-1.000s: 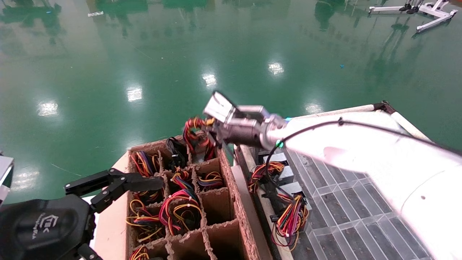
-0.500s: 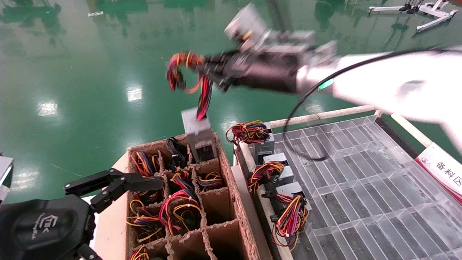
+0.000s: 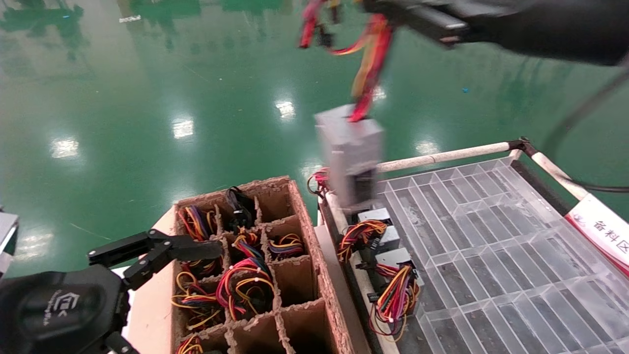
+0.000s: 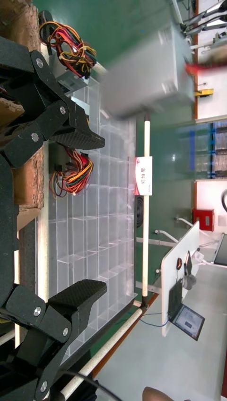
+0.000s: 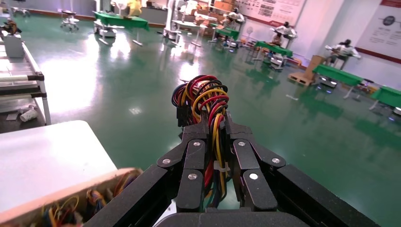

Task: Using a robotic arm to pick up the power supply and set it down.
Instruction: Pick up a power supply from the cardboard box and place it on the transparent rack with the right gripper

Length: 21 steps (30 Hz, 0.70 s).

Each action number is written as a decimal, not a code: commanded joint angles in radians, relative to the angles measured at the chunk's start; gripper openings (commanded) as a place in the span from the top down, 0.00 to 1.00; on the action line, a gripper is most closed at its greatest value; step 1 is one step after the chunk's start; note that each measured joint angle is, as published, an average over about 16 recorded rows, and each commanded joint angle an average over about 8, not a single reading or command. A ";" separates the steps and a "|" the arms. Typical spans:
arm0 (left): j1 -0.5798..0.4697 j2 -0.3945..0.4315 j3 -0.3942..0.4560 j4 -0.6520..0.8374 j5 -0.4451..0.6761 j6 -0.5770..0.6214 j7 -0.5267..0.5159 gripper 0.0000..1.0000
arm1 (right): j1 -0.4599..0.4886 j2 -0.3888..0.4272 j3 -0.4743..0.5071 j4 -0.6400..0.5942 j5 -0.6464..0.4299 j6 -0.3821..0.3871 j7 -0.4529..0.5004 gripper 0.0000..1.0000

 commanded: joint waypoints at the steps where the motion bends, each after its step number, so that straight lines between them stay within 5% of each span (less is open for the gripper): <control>1: 0.000 0.000 0.000 0.000 0.000 0.000 0.000 0.00 | 0.024 0.041 -0.001 -0.016 -0.004 -0.047 0.007 1.00; 12: 0.000 0.000 0.000 0.000 0.000 0.000 0.000 0.00 | 0.002 0.297 -0.082 0.154 -0.057 -0.106 0.103 1.00; 21: 0.000 0.000 0.000 0.000 0.000 0.000 0.000 0.00 | -0.063 0.414 -0.161 0.323 -0.042 -0.105 0.161 1.00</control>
